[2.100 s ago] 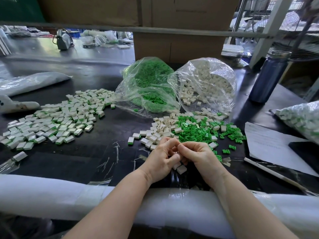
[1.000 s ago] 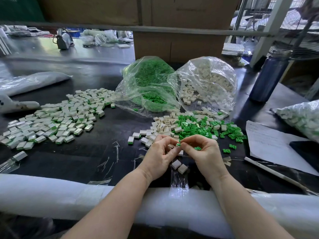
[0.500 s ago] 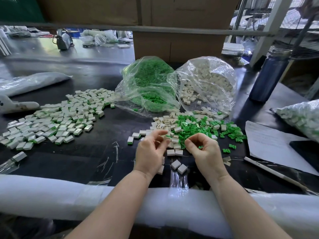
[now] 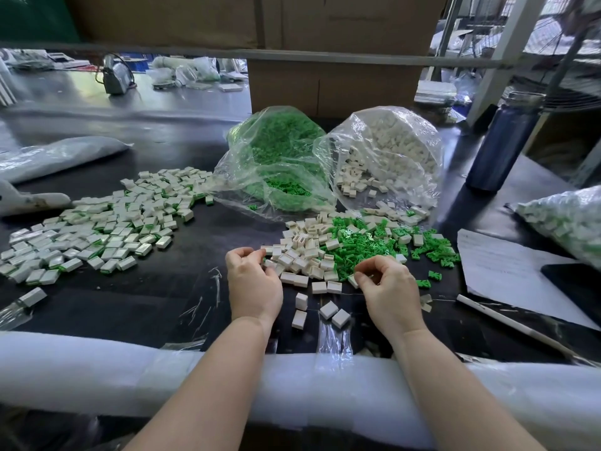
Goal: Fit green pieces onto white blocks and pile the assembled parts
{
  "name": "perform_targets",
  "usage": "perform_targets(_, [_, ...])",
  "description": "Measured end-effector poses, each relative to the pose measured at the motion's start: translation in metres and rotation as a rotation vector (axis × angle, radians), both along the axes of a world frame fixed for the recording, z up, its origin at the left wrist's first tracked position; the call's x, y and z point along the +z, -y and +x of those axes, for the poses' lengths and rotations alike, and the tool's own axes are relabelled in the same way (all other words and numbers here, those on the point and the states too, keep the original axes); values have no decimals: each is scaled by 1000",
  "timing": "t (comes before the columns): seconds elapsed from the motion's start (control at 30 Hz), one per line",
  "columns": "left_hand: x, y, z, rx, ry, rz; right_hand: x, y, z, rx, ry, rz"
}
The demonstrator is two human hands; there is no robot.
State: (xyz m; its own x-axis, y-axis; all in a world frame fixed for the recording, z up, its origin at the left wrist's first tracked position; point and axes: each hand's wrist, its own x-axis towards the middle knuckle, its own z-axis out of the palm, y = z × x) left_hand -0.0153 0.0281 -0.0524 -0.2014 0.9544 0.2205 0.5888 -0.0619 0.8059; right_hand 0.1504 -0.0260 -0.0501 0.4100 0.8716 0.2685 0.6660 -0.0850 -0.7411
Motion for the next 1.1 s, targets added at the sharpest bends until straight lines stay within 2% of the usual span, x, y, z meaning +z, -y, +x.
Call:
perform_targets(0.27, [-1,4,2,-84,-165,44,1,1,-2,18,104,-10])
perform_targets(0.43, [6,14,8,-236,-91,52,0,1,-1,16,106,-12])
perform_targets(0.6, [9,19,9,-308,-133,-1,0,1,-4,106,163,37])
perform_targets(0.87, [9,18,11,-422,-104,-10,-5,0,-8,176,446,-82])
perform_targets(1.1, [5,15,11,-483,-126,34,-5,0,-8,176,439,-84])
